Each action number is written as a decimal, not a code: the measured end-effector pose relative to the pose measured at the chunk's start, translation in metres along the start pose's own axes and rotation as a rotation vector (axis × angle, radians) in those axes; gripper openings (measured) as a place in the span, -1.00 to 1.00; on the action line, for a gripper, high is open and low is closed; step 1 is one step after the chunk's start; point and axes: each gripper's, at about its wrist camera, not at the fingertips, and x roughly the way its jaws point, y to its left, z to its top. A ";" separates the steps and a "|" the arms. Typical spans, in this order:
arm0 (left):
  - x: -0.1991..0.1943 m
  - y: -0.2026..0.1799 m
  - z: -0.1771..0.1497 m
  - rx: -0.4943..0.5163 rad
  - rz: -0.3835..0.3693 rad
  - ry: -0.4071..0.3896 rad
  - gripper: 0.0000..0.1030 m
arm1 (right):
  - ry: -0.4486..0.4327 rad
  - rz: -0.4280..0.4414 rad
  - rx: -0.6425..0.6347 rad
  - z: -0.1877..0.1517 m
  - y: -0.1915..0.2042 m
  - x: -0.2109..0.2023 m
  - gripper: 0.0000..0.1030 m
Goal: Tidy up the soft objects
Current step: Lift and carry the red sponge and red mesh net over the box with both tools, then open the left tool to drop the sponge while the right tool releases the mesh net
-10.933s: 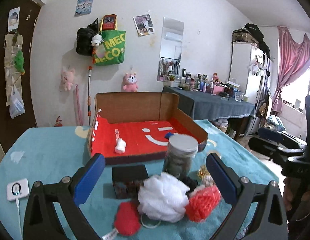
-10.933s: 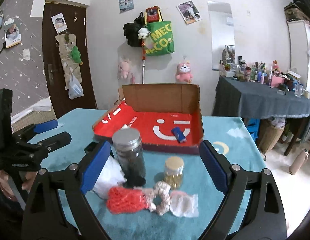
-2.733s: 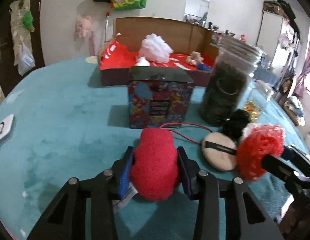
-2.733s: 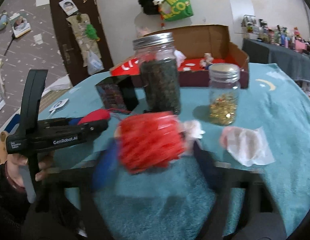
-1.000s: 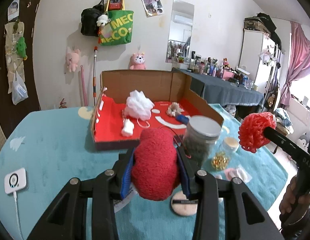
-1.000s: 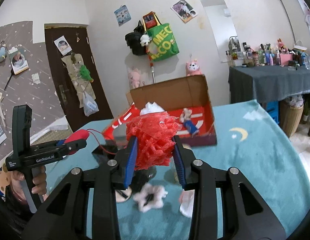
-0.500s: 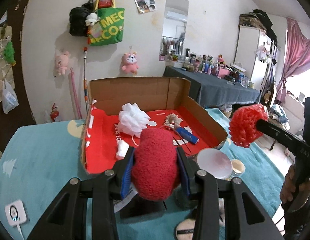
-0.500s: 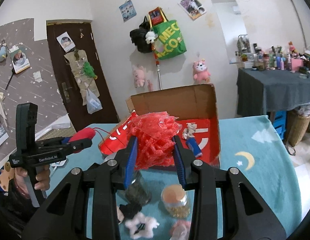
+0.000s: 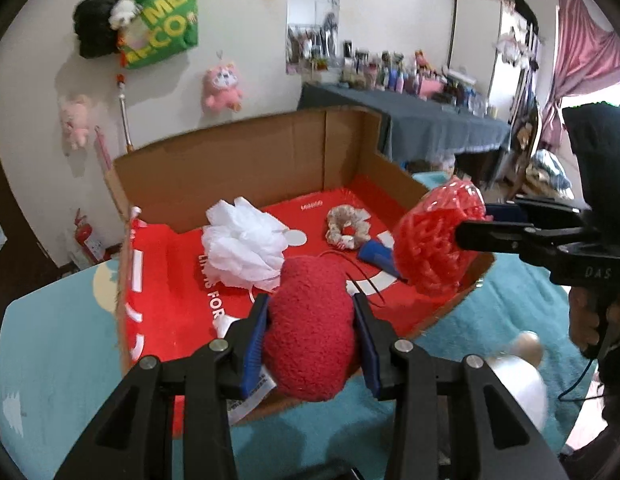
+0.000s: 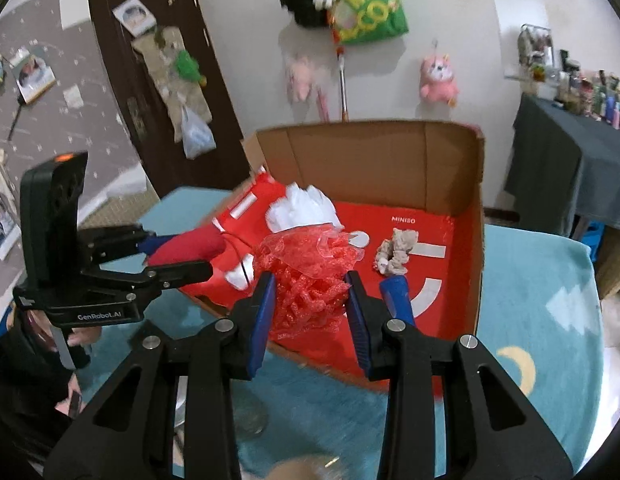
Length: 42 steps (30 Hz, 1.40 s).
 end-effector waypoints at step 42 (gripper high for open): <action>0.138 0.034 0.038 0.017 0.067 0.314 -0.13 | 0.390 -0.048 0.119 0.052 -0.051 0.154 -0.30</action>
